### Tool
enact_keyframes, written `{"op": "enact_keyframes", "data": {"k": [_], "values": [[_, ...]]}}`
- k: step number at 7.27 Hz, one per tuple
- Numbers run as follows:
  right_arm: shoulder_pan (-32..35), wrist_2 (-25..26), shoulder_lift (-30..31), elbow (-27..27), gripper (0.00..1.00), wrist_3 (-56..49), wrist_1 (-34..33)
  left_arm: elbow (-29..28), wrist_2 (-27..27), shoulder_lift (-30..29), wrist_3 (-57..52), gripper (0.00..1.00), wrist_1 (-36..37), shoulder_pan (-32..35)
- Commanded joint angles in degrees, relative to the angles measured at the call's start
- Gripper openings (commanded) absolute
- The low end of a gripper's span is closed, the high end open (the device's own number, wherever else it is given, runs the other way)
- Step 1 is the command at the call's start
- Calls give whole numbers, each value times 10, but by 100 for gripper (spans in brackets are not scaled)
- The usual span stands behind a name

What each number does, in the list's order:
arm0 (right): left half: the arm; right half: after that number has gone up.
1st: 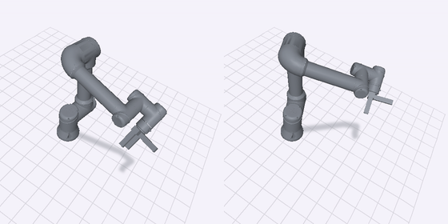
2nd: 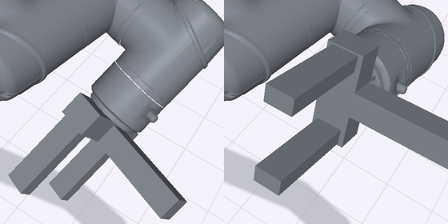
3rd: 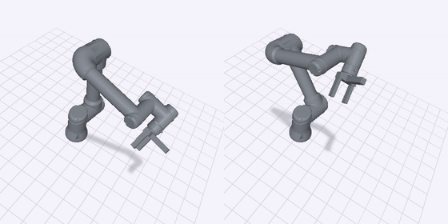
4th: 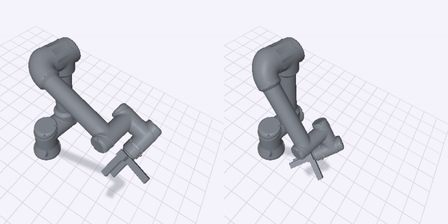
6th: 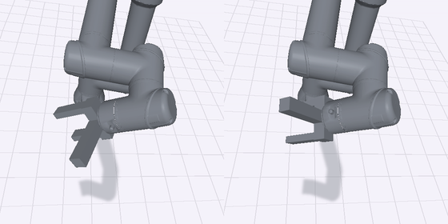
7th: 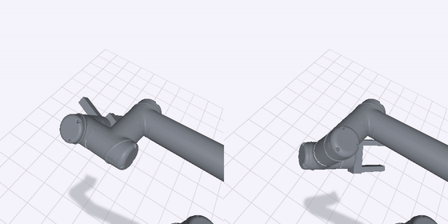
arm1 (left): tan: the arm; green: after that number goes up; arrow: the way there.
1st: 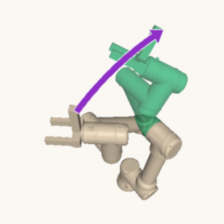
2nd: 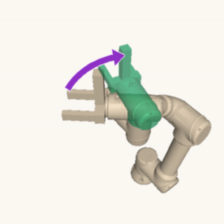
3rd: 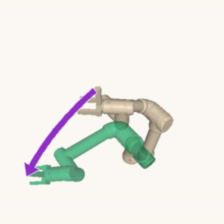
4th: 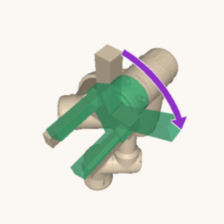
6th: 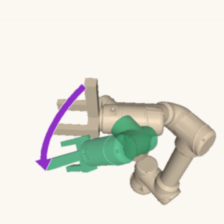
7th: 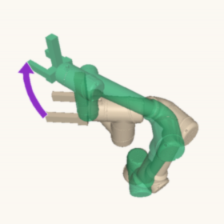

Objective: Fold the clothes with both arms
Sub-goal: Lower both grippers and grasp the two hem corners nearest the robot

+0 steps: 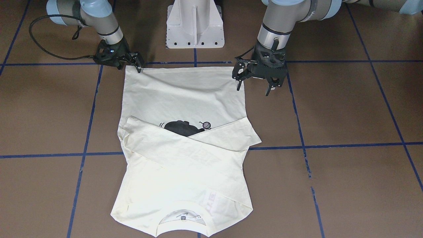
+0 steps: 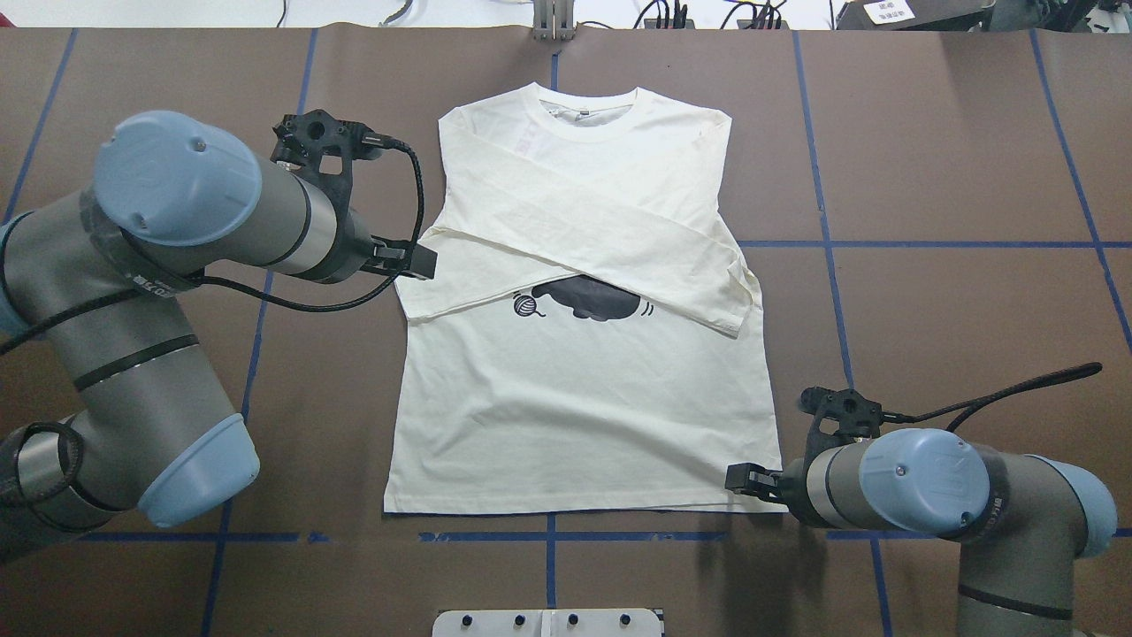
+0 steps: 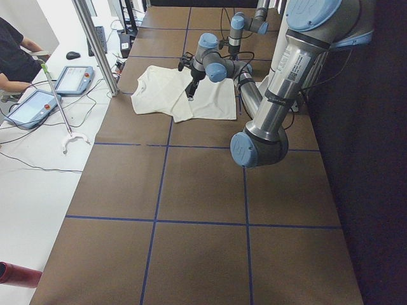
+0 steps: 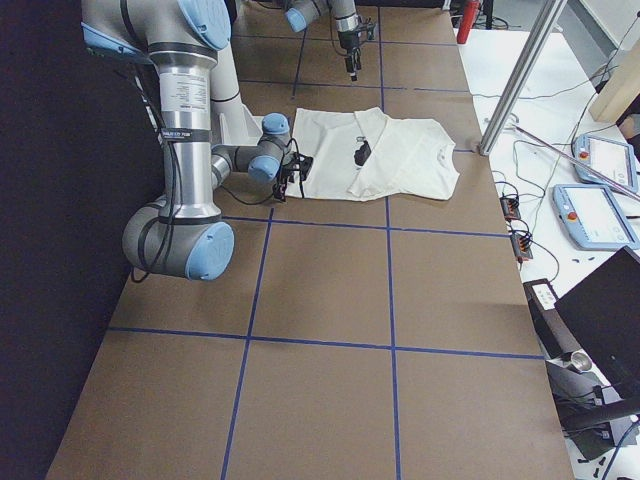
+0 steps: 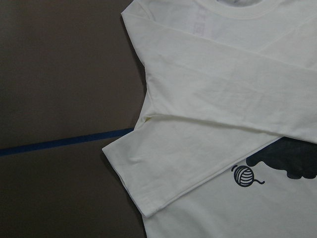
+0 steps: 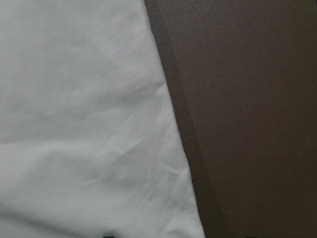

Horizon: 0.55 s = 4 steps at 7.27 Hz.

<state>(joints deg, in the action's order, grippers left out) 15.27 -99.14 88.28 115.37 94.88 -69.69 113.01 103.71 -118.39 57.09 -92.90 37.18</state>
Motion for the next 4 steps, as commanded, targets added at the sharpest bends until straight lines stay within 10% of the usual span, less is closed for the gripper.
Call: {"op": "enact_keyframes", "data": {"k": [1, 3, 4], "values": [[0, -13, 0, -1, 39, 1, 1, 1, 0, 0, 0, 99, 0, 0], [2, -21, 0, 5, 0, 1, 2, 0, 0, 0, 0, 99, 0, 0], [2, -21, -1, 6, 0, 1, 2, 0, -1, 0, 0, 99, 0, 0]]}}
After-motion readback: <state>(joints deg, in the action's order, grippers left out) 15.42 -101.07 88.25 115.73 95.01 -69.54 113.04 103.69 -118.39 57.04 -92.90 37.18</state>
